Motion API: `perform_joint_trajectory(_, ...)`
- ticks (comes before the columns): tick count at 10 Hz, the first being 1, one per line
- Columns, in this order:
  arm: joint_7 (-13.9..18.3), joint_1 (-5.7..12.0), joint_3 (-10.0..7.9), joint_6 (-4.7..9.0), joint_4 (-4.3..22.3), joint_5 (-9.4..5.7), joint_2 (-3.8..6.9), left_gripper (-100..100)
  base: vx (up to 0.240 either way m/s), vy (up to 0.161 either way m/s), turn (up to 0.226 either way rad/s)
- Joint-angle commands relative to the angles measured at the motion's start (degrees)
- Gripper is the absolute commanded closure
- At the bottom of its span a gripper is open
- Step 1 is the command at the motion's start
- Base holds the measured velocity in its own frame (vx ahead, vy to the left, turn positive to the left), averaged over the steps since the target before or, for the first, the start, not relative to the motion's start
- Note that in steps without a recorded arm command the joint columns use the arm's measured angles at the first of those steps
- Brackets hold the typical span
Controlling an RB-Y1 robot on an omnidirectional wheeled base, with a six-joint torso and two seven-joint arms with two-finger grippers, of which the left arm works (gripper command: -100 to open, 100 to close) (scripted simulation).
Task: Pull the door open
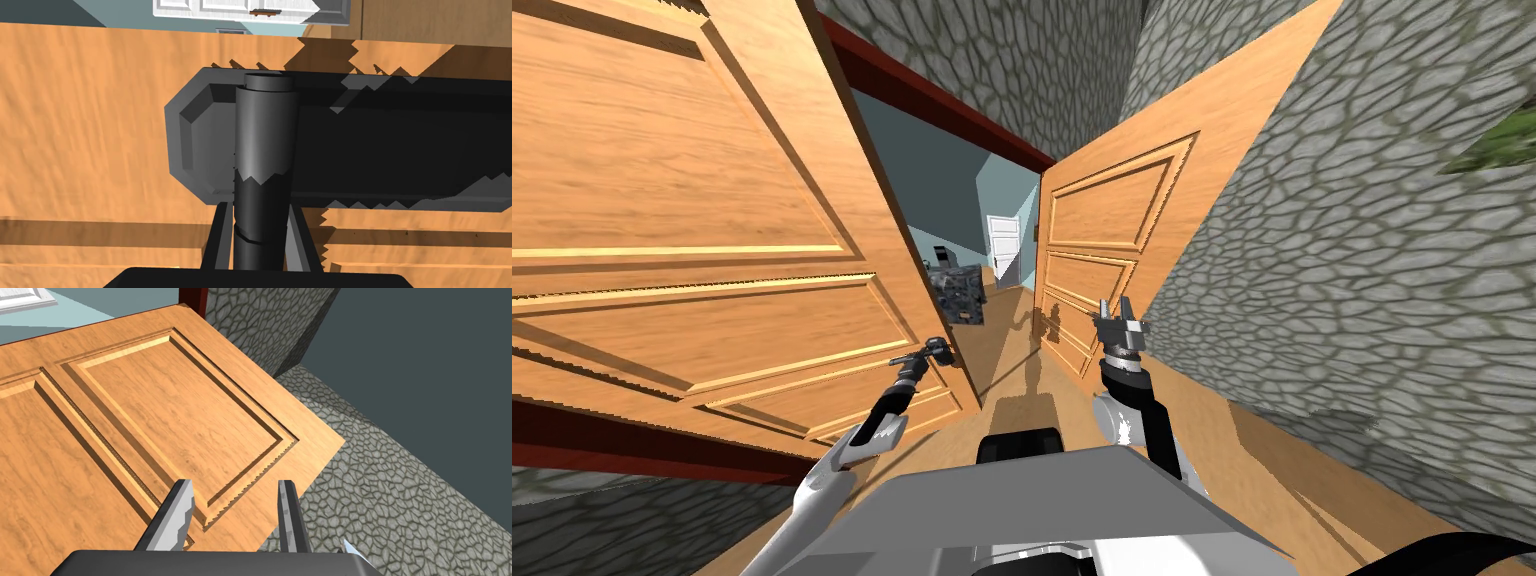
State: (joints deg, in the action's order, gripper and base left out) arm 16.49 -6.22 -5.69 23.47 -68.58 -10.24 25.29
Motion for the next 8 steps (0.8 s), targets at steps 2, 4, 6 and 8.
perform_joint_trajectory(2, 1.37, -1.15, 1.13, 1.05, -0.53, -0.09, 1.45, 100, -0.236, 0.028, -0.103)
perform_joint_trajectory(4, 1.99, -2.01, 2.05, 1.7, -0.99, -0.03, 1.96, 100, -0.141, 0.017, -0.074)
perform_joint_trajectory(6, 3.04, -3.21, 2.95, 2.78, -1.62, -0.1, 3.16, 100, -0.238, 0.061, -0.143)
perform_joint_trajectory(8, 4.19, -4.51, 3.94, 3.96, -2.31, -0.18, 4.48, 100, -0.203, 0.066, -0.113)
